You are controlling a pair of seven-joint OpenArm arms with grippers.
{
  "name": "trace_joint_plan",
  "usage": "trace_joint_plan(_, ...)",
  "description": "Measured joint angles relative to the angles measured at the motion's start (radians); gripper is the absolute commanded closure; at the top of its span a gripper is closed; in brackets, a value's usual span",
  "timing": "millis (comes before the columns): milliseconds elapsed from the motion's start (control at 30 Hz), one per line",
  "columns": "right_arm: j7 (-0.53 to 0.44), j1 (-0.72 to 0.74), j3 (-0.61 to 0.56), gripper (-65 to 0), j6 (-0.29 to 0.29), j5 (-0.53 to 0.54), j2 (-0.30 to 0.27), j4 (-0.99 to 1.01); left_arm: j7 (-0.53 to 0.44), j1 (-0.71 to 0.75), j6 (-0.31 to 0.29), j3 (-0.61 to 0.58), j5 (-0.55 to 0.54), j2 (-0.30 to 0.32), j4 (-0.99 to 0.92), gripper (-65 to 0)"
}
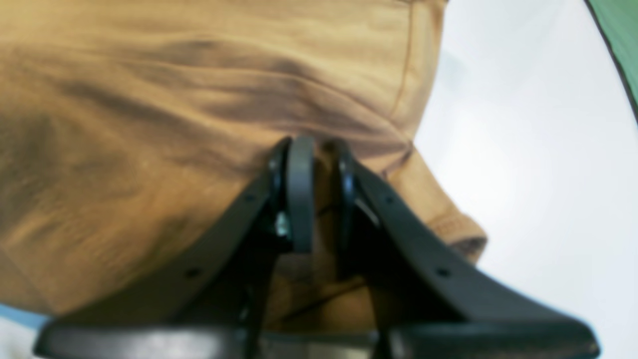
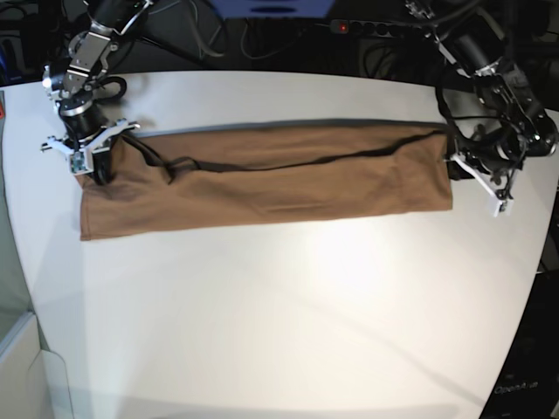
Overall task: Fold the T-shirt properly
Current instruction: 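Move the left gripper down to the strip end and grasp it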
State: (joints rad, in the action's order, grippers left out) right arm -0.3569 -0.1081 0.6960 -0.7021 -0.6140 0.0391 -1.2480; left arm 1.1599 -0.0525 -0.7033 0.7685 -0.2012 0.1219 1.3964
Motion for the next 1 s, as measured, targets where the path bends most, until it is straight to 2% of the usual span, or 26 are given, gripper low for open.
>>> trace_joint_plan(100,0.0,0.0,0.0,-5.5,0.0,0.0,0.0,0.0,0.006,0.008,-0.002,-0.003,-0.036,0.013,0.001,-31.6)
trace_joint_plan(233,0.0,0.0,0.0,-5.5,0.0,0.0,0.0,0.0,0.011,0.024,0.0,-0.002,-0.066,0.046,-0.008,-31.4)
trace_joint_plan(467,0.0,-0.001,0.0,-5.5,0.006,0.0,0.0,0.0,0.006,0.024,0.001,-0.005,-0.065,0.042,-0.009,-31.4)
trace_joint_plan(600,0.0,0.0,0.0,-5.5,0.006,0.0,0.0,0.0,0.003,0.02,0.004,-0.07,-0.069,0.04,-0.008,-31.4)
trace_joint_plan(833,0.0,0.0,0.0,-5.5,0.006,0.0,0.0,0.0,-0.016,0.016,0.003,-0.085,-0.074,0.008,-0.006,-31.3)
trace_joint_plan(900,-0.001,-0.001,0.0,-5.5,0.006,0.0,0.0,0.0,-0.015,0.016,0.003,-0.085,-0.077,0.008,-0.006,-28.2)
trace_joint_plan(967,-0.001,0.0,0.0,-5.5,0.006,0.0,0.0,0.0,-0.015,0.016,0.003,-0.085,-0.08,0.008,-0.007,-18.9)
trace_joint_plan(1000,0.0,0.0,0.0,-5.5,0.006,0.0,0.0,0.0,-0.013,0.016,0.003,-0.085,-0.081,0.008,-0.008,-12.0)
